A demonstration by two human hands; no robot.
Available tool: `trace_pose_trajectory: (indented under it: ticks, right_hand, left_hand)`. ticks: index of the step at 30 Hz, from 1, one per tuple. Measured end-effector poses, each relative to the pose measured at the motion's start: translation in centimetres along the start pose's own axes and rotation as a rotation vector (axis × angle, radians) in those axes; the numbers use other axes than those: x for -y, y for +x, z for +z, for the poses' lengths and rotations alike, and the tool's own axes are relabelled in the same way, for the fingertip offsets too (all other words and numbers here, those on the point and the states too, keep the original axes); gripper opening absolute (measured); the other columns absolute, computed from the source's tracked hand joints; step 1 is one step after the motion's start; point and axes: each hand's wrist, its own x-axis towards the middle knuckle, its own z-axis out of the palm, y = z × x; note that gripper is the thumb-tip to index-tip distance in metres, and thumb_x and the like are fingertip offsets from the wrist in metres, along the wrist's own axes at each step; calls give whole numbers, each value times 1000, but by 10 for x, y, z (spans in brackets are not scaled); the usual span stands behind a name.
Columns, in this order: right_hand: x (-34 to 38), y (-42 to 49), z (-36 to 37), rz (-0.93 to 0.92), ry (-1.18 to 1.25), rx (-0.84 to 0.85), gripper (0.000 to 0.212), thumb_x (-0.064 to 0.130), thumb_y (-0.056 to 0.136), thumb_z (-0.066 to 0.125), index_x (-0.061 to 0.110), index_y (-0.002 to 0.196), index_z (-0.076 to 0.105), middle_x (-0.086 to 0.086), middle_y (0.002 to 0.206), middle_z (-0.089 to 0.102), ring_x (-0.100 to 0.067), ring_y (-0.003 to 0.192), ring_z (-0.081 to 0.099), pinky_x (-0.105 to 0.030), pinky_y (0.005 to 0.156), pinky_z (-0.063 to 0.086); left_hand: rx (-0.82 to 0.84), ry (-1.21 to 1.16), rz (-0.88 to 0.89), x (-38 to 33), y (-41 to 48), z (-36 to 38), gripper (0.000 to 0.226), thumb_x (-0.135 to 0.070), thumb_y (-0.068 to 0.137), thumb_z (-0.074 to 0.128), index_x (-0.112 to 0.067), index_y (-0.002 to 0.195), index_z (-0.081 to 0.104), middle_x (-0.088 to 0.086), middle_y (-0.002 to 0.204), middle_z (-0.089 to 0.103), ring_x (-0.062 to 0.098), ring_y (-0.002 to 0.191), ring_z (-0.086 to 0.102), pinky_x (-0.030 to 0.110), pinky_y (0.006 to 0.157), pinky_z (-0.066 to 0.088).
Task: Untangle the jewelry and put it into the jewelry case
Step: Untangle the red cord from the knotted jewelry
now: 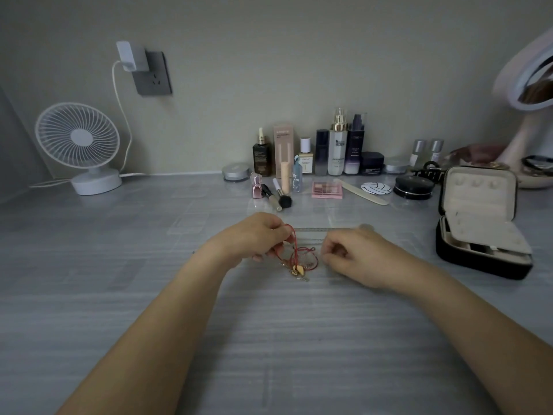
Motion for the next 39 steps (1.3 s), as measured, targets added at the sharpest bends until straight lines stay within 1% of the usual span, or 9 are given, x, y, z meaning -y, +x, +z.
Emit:
trace_pose_trajectory:
  ticks: [3,5,9,19,21,23,25,30,39]
  right_hand:
    - [0,0,-9,70,356,-112,19,13,86,62,26,73,56,4,75,67,-9,66,62,-29,71,52]
    - [4,-1,-16,75,526,-161,18,3,86,60,20,80,61,1,72,67,0,58,60,-18,66,50]
    - [6,-2,-24,89,605,-222,20,0,90,52,12,99,65,4,72,63,10,53,54,-5,56,43]
    - [9,-5,-30,191,888,-293,13,4,88,57,9,87,69,5,62,63,2,49,52,-11,49,43]
    - [9,-5,-29,189,893,-297,12,7,88,58,10,85,69,6,59,63,2,48,51,-11,48,42]
    - [9,-4,-28,190,906,-303,11,8,88,58,10,84,68,6,56,62,1,46,50,-12,46,40]
    - [9,-3,-26,195,923,-296,10,10,87,59,9,85,69,6,54,62,0,45,50,-12,44,38]
    - [11,0,-19,200,947,-266,14,12,87,60,14,76,68,7,51,62,1,43,47,-11,42,35]
    - [12,0,-18,199,937,-242,1,15,77,69,14,77,68,8,52,62,-1,45,48,-13,44,37]
  left_hand:
    - [-16,-45,3,-1,-1,-2,29,-33,97,42,-19,81,62,-4,63,48,9,57,42,20,53,36]
    - [-47,-91,-2,-2,0,-5,30,-35,97,43,-17,82,62,-3,62,45,10,58,40,22,53,34]
    - [-106,-130,-38,-1,0,-9,30,-37,95,46,-18,79,62,-2,64,44,12,61,40,22,53,34]
    - [-132,127,-96,0,-1,-12,34,-43,93,47,-16,86,66,-1,71,48,12,64,43,23,55,36]
    - [-105,238,-75,0,-3,-9,38,-42,94,46,-10,102,66,3,80,55,11,65,46,22,56,35]
    - [-136,302,-9,-1,-2,-4,35,-39,94,47,-13,113,61,3,104,60,14,84,55,24,69,42]
    - [-215,213,131,-7,-4,2,29,-35,94,49,-17,114,61,-1,112,61,13,92,56,25,77,45]
    - [-141,-178,305,-23,-10,18,17,-33,91,54,-22,82,64,1,83,61,6,69,50,6,52,38]
    - [-172,-274,359,-24,-10,23,12,-17,89,60,-17,77,61,-1,75,60,3,63,50,11,57,41]
